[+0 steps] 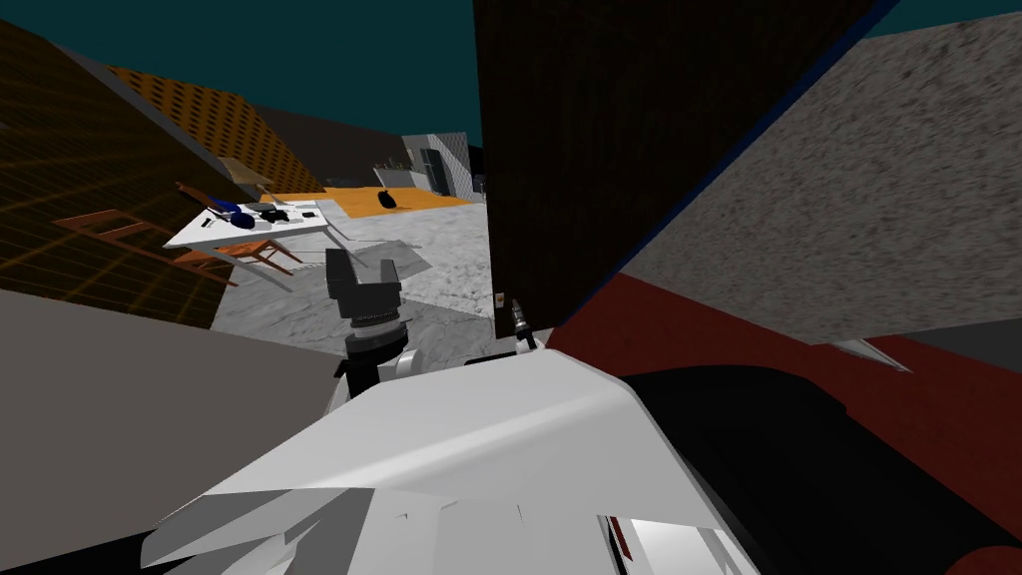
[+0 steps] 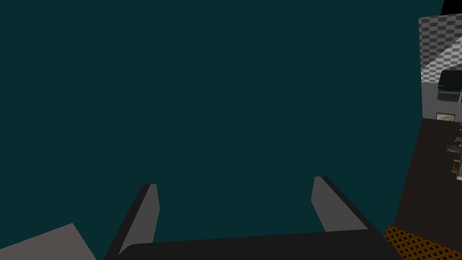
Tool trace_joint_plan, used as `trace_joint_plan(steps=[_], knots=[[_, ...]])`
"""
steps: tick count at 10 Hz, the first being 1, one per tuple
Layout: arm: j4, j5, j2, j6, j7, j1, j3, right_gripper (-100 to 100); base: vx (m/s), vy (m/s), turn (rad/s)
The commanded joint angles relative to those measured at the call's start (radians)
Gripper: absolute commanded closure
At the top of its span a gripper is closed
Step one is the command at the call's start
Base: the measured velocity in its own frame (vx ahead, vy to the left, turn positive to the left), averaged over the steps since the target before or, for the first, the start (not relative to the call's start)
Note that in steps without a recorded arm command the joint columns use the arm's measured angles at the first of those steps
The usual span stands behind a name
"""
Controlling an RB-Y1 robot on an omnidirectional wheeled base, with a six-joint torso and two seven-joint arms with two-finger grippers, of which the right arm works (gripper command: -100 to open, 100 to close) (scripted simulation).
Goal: Push the door open
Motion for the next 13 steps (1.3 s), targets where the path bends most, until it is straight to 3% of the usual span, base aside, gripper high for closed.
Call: trace_joint_plan(steps=[1,4,5,6,11,12,13], knots=[[0.003,-0.001,0.01,-0.005,0.003,0.0,-0.002,-100,0.182,0.079,0.02],[0.007,-0.003,0.062,-0.013,0.008,0.0,-0.007,-100,0.187,0.109,0.006],[0.006,-0.004,0.048,-0.01,0.009,0.002,-0.01,-100,0.049,0.055,-0.014],[0.006,-0.004,0.048,-0.01,0.009,0.002,-0.01,100,-0.008,-0.008,0.011],[0.006,-0.004,0.048,-0.01,0.009,0.002,-0.01,100,-0.009,-0.008,0.005],[0.006,-0.013,0.022,-0.007,0.016,0.001,-0.025,100,0.135,-0.009,-0.094],[0.006,-0.015,0.018,-0.007,0.018,0.001,-0.029,100,0.207,0.009,-0.085]])
